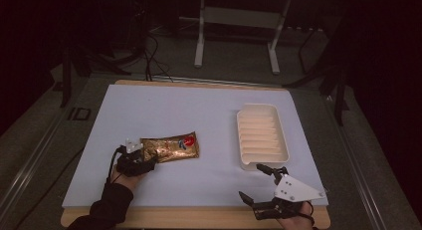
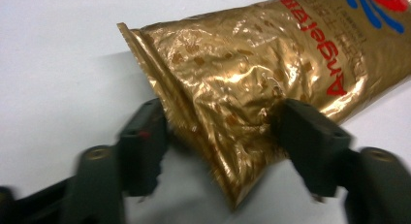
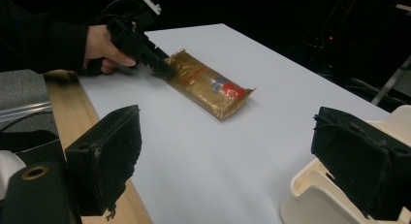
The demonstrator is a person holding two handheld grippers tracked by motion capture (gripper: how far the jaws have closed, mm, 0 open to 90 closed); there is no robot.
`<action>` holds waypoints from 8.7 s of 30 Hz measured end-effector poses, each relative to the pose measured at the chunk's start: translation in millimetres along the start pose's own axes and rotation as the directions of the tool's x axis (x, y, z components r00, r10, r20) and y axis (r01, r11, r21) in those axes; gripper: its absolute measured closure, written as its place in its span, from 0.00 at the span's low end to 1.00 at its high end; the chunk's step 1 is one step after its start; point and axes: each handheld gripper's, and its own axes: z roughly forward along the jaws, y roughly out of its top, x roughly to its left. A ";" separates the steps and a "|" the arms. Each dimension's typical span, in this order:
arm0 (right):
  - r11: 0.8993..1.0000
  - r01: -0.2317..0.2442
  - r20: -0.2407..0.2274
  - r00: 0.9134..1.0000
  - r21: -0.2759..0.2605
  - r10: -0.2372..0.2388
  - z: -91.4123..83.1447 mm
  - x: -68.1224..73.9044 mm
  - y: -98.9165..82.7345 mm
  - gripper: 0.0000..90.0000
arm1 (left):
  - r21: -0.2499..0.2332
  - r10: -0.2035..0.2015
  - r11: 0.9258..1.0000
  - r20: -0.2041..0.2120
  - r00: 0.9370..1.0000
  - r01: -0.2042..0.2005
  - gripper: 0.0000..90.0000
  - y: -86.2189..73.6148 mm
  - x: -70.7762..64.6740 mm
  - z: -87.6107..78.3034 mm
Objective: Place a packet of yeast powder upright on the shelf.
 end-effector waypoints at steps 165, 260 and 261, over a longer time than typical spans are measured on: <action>0.954 0.203 -0.492 0.868 0.221 -0.071 79.1 -37.1 101.7 0.88 | -0.543 0.756 0.651 0.397 0.521 -0.531 0.61 107.6 -92.7 -133.8; 0.956 0.191 -0.260 0.957 0.221 -0.131 86.1 -220.8 62.7 0.87 | -0.326 0.323 0.933 0.566 0.758 -0.154 0.02 19.5 -27.6 -72.3; 0.955 0.189 -0.263 0.956 0.230 -0.126 88.6 -219.7 60.5 0.87 | -0.326 0.324 0.933 0.566 0.758 -0.156 0.02 19.4 -27.6 -72.2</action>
